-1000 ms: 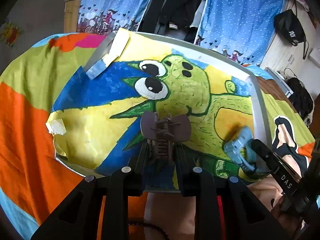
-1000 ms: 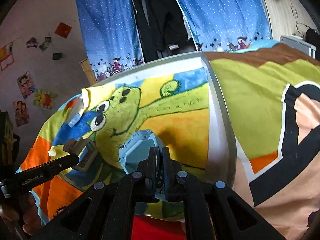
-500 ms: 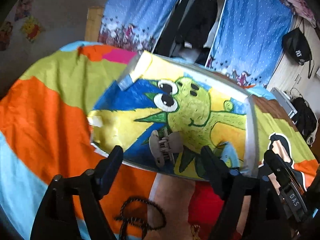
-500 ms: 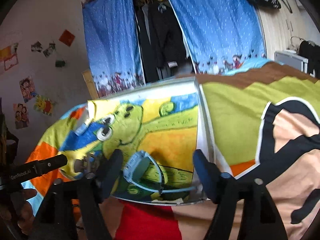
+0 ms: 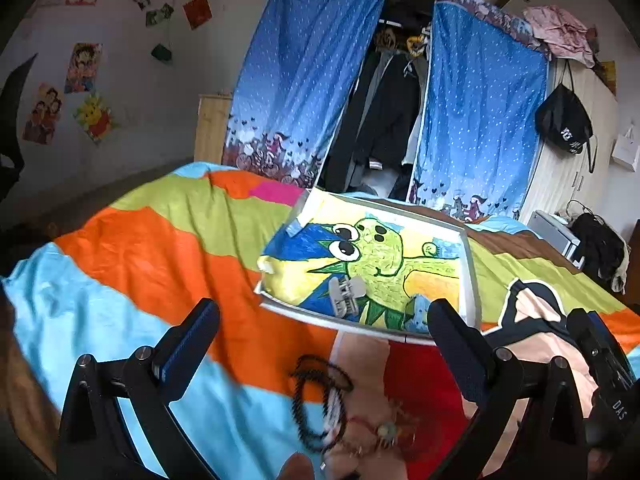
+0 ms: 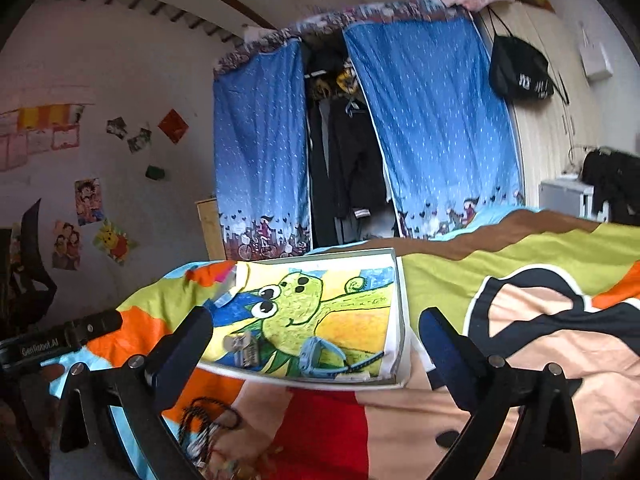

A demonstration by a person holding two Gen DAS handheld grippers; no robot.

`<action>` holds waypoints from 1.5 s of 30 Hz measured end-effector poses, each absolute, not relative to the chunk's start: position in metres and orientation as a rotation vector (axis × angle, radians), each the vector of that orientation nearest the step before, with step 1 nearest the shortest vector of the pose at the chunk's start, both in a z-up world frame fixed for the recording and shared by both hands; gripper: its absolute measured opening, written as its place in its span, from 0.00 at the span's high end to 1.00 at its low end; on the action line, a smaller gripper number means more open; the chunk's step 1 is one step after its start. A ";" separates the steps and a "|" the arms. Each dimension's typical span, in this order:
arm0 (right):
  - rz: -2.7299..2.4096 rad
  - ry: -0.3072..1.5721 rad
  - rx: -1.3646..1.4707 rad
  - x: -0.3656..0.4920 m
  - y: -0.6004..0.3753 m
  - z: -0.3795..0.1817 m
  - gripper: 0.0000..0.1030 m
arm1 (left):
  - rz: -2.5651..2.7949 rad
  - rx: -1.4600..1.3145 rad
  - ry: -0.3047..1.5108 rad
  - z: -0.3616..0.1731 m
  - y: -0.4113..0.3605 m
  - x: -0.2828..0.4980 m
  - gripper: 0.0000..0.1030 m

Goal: Organize jewelry
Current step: 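Open both tools and withdraw them from the tray back toward the jewelry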

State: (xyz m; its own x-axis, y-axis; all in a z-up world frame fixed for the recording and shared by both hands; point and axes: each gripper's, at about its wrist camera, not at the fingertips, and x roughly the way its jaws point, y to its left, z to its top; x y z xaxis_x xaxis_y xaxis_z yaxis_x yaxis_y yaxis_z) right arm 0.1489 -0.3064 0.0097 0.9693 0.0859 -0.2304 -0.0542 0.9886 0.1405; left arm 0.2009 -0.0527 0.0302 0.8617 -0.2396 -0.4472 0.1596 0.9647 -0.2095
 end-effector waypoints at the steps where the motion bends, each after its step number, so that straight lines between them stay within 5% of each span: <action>1: 0.078 0.231 0.134 0.138 -0.303 0.011 0.00 | -0.210 -0.166 0.481 0.032 -0.049 0.192 0.01; 22: 0.007 0.461 0.168 0.029 -0.261 -0.013 0.00 | -0.192 -0.054 0.643 -0.010 -0.004 0.064 0.01; 42: 0.123 0.735 0.278 0.117 -0.292 -0.041 0.00 | -0.428 0.073 0.957 -0.070 -0.054 0.142 0.02; 45: 0.172 0.772 0.276 0.135 -0.295 -0.048 0.00 | -0.462 0.095 0.971 -0.081 -0.061 0.155 0.10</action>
